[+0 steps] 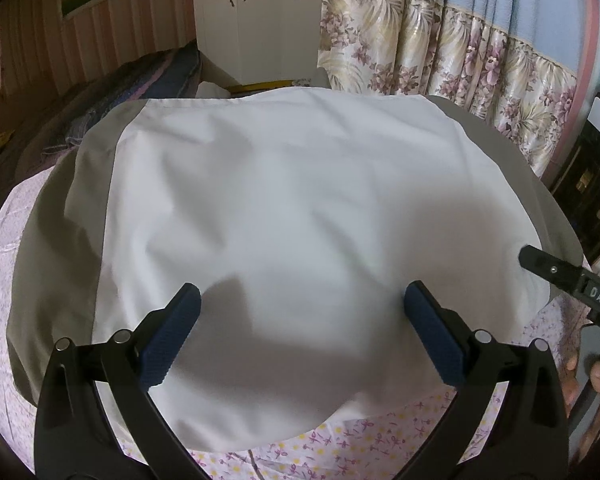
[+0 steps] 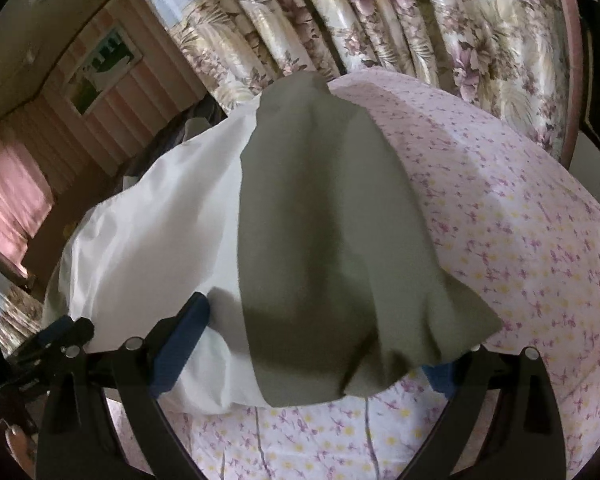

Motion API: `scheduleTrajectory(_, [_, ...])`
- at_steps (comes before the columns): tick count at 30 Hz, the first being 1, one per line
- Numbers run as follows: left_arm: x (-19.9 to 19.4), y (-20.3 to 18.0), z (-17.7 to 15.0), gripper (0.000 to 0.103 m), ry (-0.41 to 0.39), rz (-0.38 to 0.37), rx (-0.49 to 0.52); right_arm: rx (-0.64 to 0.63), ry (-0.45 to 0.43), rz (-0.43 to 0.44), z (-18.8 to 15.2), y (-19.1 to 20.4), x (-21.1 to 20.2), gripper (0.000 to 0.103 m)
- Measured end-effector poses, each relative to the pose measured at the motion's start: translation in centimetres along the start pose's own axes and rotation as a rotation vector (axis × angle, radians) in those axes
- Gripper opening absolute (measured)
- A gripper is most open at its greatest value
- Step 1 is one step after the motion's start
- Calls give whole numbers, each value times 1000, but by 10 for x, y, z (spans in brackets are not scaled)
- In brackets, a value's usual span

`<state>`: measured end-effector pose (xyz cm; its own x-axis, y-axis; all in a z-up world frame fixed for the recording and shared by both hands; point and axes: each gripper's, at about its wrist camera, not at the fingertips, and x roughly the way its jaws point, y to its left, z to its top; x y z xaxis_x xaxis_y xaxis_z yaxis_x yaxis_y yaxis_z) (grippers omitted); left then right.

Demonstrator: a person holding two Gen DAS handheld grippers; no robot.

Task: Fold large clothes
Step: 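Press the grey sleeve flat onto the jacket with the right tool, then grasp the grey sleeve with the right tool and lift it over the jacket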

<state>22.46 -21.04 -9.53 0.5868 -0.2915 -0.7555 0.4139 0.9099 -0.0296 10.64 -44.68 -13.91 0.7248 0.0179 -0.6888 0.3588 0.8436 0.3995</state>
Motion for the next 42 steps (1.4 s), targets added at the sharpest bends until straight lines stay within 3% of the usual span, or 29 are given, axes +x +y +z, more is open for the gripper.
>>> scheduleTrajectory(4, [4, 1, -1, 100, 9, -6, -11, -33, -4, -25, 4, 9, 5, 91])
scheduleTrajectory(8, [4, 1, -1, 100, 15, -2, -3, -64, -43, -21, 6, 15, -3, 60])
scheduleTrajectory(11, [3, 3, 2, 100, 20, -15, -16, -96, -53, -8, 10, 21, -8, 48])
scheduleTrajectory(15, [-9, 15, 8, 100, -31, 13, -57, -118, -48, -29, 13, 26, -6, 49])
scheduleTrajectory(17, [-4, 16, 10, 100, 1, 12, -50, -97, -35, -23, 14, 23, -2, 52])
scheduleTrajectory(20, [4, 14, 7, 100, 21, 10, -44, -60, -10, -18, 12, 16, 5, 65])
scheduleTrajectory(25, [10, 9, 4, 100, 30, 23, -29, 0, 0, 6, 10, 8, 9, 69])
scheduleTrajectory(26, [12, 8, 3, 100, 34, 26, -25, 9, -9, 14, 12, 7, 9, 66])
scheduleTrajectory(30, [16, 6, 2, 100, 36, 35, -20, -68, -81, 39, 19, 21, -2, 33])
scheduleTrajectory(32, [18, 7, 2, 100, 46, 37, -22, -140, -131, 49, 21, 35, -13, 27])
scheduleTrajectory(42, [25, 4, 0, 100, 58, 44, -7, -299, -209, 116, 32, 82, -36, 22])
